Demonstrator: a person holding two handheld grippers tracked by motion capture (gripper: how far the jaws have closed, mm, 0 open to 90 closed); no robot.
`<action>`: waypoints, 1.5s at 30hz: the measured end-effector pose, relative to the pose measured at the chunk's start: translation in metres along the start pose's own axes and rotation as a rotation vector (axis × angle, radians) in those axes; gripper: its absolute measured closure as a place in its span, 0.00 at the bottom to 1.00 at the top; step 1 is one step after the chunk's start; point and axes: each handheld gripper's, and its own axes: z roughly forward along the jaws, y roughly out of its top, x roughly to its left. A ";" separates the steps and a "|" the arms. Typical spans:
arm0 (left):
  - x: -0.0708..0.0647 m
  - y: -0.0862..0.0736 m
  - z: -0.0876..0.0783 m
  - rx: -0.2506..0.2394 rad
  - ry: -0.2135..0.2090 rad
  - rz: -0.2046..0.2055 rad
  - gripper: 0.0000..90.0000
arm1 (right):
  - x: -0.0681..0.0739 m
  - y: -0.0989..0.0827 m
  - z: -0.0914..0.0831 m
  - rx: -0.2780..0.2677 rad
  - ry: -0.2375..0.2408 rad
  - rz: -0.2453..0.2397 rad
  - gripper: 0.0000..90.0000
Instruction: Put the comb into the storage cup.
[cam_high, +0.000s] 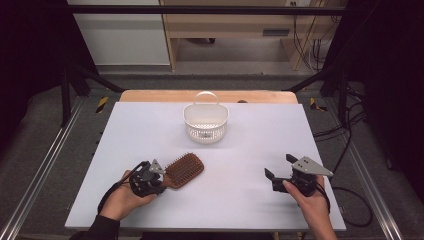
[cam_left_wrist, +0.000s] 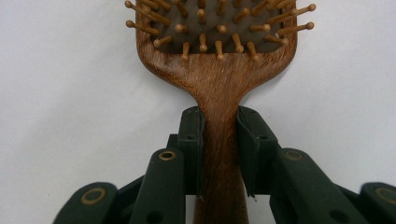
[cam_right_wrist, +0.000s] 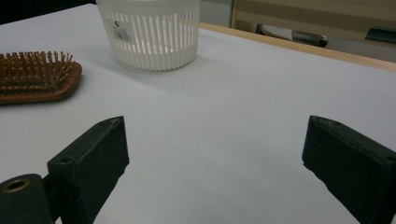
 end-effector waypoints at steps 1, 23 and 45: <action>0.000 0.000 0.000 -0.004 -0.001 0.001 0.80 | 0.000 0.000 0.000 0.000 0.000 0.001 0.08; -0.003 0.000 -0.001 -0.002 0.004 0.021 0.80 | 0.000 0.001 0.000 -0.004 0.007 0.009 0.08; -0.003 0.025 0.003 0.185 0.031 0.035 0.69 | 0.005 0.001 0.005 0.013 0.054 -0.024 0.08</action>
